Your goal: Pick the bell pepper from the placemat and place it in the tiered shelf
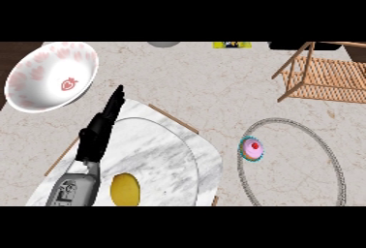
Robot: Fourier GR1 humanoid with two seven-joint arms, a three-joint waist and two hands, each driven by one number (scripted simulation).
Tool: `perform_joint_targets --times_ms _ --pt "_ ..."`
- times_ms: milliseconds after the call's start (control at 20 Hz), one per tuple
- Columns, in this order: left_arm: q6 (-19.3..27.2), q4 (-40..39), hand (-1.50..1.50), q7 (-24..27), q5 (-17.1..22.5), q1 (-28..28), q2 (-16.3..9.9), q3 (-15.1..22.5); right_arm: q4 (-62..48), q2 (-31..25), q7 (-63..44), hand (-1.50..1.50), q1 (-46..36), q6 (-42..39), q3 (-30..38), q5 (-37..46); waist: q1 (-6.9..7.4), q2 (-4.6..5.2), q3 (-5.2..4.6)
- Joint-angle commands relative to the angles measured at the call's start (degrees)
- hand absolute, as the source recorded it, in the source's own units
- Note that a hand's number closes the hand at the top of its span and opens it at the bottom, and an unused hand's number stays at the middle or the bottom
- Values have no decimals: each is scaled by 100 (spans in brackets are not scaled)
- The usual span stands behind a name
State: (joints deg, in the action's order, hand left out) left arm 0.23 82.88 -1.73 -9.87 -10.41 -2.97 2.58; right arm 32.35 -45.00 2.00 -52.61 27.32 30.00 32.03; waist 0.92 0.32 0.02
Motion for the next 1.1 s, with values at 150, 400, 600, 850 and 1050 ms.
perform_joint_targets --times_ms 150,400,600,850,1050 --pt "-295 285 0 -336 226 -123 -247 -191 -331 -2 505 -150 -22 -58 447 -679 4 -2 5" --pt "-116 50 0 -86 55 -30 -72 -87 25 -125 151 -150 -120 -739 326 -997 -52 -23 -2" --pt "-276 101 0 78 177 283 -146 -123 202 -304 105 -150 -203 -1111 449 -1337 -51 -32 -2" --pt "-88 34 0 94 36 144 -6 -51 126 -453 273 -150 -301 -903 1155 -2017 -52 -18 3" --pt "-133 -159 0 363 54 151 -182 -230 231 -1051 -337 -150 -395 -974 1462 -2294 -113 -34 -4"
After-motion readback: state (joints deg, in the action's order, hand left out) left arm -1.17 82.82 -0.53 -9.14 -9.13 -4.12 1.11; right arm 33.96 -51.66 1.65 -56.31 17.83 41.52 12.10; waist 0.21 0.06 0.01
